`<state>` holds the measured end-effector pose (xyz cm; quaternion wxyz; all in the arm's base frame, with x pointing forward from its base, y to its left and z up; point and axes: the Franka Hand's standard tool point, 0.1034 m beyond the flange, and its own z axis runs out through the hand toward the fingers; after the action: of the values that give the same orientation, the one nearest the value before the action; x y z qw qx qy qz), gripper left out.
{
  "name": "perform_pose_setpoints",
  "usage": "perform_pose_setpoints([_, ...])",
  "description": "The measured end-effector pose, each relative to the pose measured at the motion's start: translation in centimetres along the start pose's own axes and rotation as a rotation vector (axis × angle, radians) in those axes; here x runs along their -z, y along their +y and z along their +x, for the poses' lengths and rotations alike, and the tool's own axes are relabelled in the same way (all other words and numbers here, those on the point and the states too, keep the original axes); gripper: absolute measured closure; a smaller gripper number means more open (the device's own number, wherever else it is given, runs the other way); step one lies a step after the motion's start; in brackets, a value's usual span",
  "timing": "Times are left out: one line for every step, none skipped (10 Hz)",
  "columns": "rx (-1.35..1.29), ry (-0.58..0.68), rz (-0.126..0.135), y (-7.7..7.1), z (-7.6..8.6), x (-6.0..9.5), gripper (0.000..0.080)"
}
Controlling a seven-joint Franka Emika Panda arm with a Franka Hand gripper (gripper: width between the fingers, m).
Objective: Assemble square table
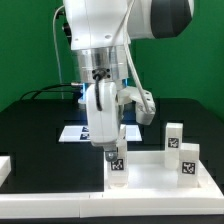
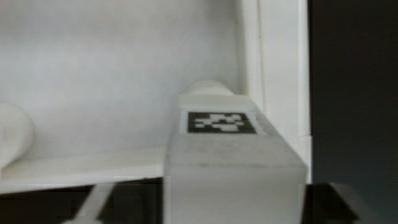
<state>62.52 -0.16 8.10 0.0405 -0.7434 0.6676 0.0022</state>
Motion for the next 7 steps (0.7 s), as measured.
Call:
perform_pose_setpoints([0.176, 0.005, -0.007, -0.2, -0.4, 0.0, 0.0332])
perform_pose_setpoints([0.224, 0.005, -0.006, -0.2, -0.3, -0.1, 0.0192])
perform_pose_setpoints([0.268, 0.005, -0.007, -0.2, -0.2, -0.1, 0.0163])
perform_pose_setpoints([0.348, 0.005, -0.007, -0.2, -0.2, -0.1, 0.0163])
perform_pose_setpoints([0.460, 0.015, -0.007, -0.3, -0.3, -0.1, 0.0152])
perform_pose_setpoints([0.655, 0.047, -0.002, -0.6, -0.7, -0.1, 0.0152])
perform_pose_setpoints([0.796, 0.068, -0.006, -0.7, -1.5, -0.2, 0.0151])
